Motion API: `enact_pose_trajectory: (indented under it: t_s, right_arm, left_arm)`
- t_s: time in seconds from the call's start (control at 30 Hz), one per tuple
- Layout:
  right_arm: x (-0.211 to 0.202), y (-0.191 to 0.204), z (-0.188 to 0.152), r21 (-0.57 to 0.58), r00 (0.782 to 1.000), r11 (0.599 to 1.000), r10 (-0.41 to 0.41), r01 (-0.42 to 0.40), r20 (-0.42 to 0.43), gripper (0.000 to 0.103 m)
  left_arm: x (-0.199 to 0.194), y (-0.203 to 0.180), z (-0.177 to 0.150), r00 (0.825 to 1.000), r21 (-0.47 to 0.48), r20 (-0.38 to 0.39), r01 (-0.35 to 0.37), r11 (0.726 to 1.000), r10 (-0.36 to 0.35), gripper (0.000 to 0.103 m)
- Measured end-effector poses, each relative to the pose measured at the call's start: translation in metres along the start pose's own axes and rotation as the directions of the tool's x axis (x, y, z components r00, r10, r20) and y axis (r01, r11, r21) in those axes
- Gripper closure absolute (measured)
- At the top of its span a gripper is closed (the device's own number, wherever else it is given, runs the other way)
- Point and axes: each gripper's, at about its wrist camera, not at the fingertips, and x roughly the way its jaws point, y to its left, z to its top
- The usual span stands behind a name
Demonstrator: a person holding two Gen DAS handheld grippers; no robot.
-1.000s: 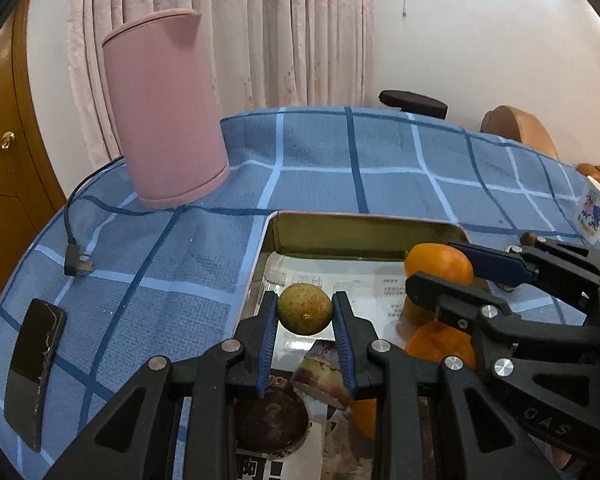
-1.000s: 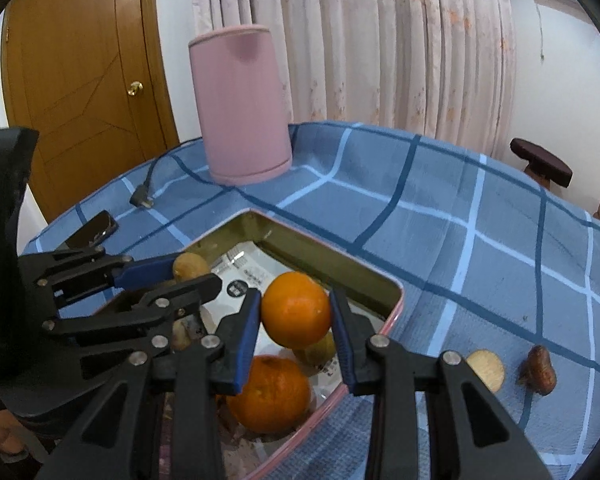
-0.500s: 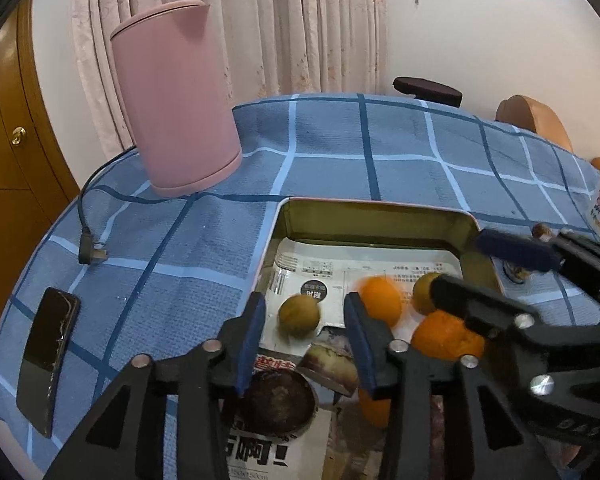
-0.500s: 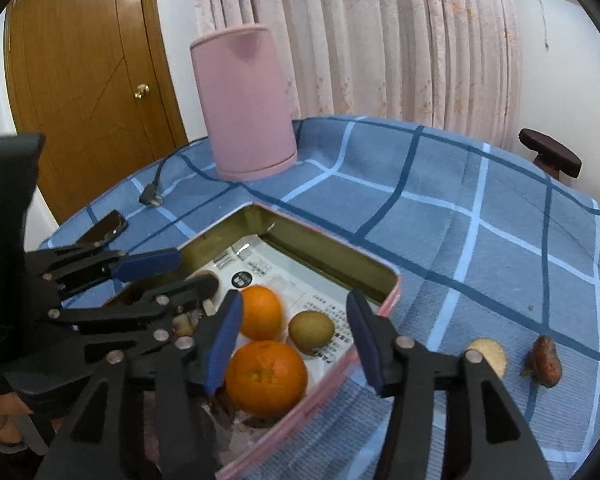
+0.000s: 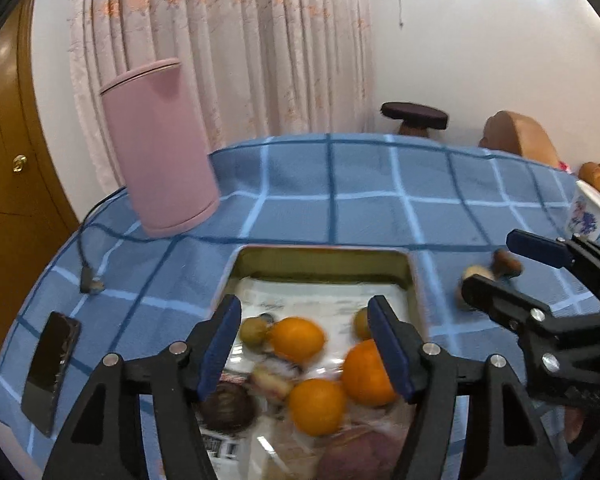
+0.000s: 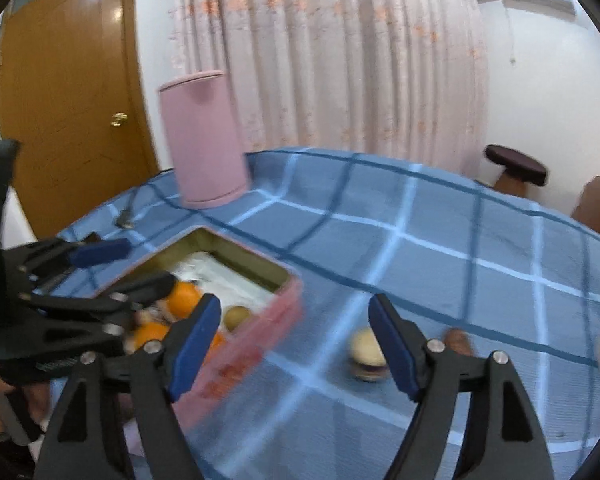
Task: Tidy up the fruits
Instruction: 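Grasp the dark red round fruit with the right tool while the left tool grasps the cut tuber slice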
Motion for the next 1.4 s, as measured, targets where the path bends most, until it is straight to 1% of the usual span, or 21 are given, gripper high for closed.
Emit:
enact_pose_trajectory:
  t_s: [0.1, 0.27, 0.37, 0.5, 0.53, 0.6, 0.7, 0.73, 0.77, 0.83, 0.87, 0.9, 1.0, 1.07, 1.2, 1.27, 1.33, 1.4]
  right_arm:
    - [-0.005, -0.03, -0.006, 0.057, 0.998, 0.996, -0.061, 0.061, -0.006, 0.022]
    - [-0.009, -0.065, -0.014, 0.111, 0.99, 0.983, -0.141, 0.143, -0.023, 0.021]
    - [-0.009, -0.08, -0.016, 0.143, 0.985, 0.975, -0.169, 0.173, -0.036, 0.021]
    - [-0.002, -0.087, -0.017, 0.145, 0.982, 0.972, -0.18, 0.187, -0.062, 0.022]
    - [0.002, -0.088, -0.017, 0.139, 0.981, 0.972, -0.179, 0.188, -0.075, 0.023]
    - [0.009, -0.089, -0.017, 0.135, 0.98, 0.973, -0.174, 0.187, -0.102, 0.032]
    - [0.021, -0.096, -0.02, 0.148, 0.976, 0.973, -0.157, 0.179, -0.149, 0.042]
    - [0.027, -0.1, -0.022, 0.16, 0.974, 0.972, -0.143, 0.172, -0.177, 0.043]
    - [0.03, -0.102, -0.022, 0.172, 0.973, 0.972, -0.125, 0.159, -0.192, 0.047]
    - [0.036, -0.106, -0.024, 0.193, 0.972, 0.972, -0.088, 0.131, -0.22, 0.052]
    - [0.04, -0.107, -0.025, 0.2, 0.969, 0.972, -0.074, 0.123, -0.234, 0.059]
    - [0.04, -0.109, -0.025, 0.209, 0.97, 0.972, -0.058, 0.11, -0.237, 0.062]
    - [0.036, -0.109, -0.026, 0.209, 0.972, 0.972, -0.057, 0.105, -0.226, 0.062]
    - [0.029, -0.112, -0.028, 0.219, 0.977, 0.969, -0.066, 0.111, -0.205, 0.062]
    - [0.015, -0.123, -0.032, 0.267, 0.983, 0.956, -0.079, 0.122, -0.168, 0.062]
    - [0.012, -0.123, -0.032, 0.258, 0.982, 0.956, -0.1, 0.139, -0.159, 0.062]
    - [0.009, -0.121, -0.031, 0.251, 0.983, 0.958, -0.104, 0.139, -0.148, 0.062]
    - [0.008, -0.12, -0.031, 0.241, 0.983, 0.96, -0.11, 0.143, -0.144, 0.062]
  left_arm:
    - [0.002, -0.019, 0.002, 0.999, 0.012, 0.001, 0.042, 0.999, -0.042, 0.036]
    - [0.004, -0.055, 0.003, 0.995, 0.06, -0.002, 0.095, 0.994, -0.095, 0.036]
    - [0.006, -0.072, 0.004, 0.992, 0.08, -0.003, 0.124, 0.989, -0.124, 0.036]
    - [0.015, -0.092, 0.005, 0.99, 0.099, -0.011, 0.14, 0.985, -0.14, 0.036]
    - [0.018, -0.095, 0.005, 0.99, 0.101, -0.018, 0.138, 0.985, -0.137, 0.036]
    - [0.023, -0.099, 0.004, 0.991, 0.101, -0.025, 0.137, 0.985, -0.135, 0.036]
    - [0.029, -0.101, 0.004, 0.99, 0.094, -0.035, 0.136, 0.986, -0.134, 0.036]
    - [0.029, -0.103, 0.004, 0.99, 0.094, -0.035, 0.137, 0.986, -0.134, 0.036]
    - [0.03, -0.105, 0.004, 0.99, 0.098, -0.033, 0.137, 0.986, -0.135, 0.036]
    - [0.032, -0.107, 0.004, 0.99, 0.102, -0.039, 0.138, 0.985, -0.134, 0.036]
    - [0.034, -0.109, 0.005, 0.99, 0.103, -0.042, 0.142, 0.985, -0.138, 0.036]
    - [0.036, -0.111, 0.005, 0.989, 0.104, -0.047, 0.147, 0.984, -0.143, 0.036]
    - [0.043, -0.116, 0.005, 0.987, 0.115, -0.055, 0.157, 0.981, -0.152, 0.036]
    - [0.047, -0.12, 0.004, 0.986, 0.124, -0.062, 0.159, 0.98, -0.152, 0.036]
    - [0.054, -0.13, 0.006, 0.986, 0.14, -0.073, 0.159, 0.977, -0.15, 0.036]
    - [0.062, -0.136, 0.005, 0.986, 0.154, -0.095, 0.152, 0.976, -0.139, 0.036]
    - [0.07, -0.141, 0.005, 0.984, 0.157, -0.115, 0.152, 0.976, -0.135, 0.036]
    - [0.078, -0.143, 0.005, 0.986, 0.162, -0.127, 0.129, 0.978, -0.109, 0.036]
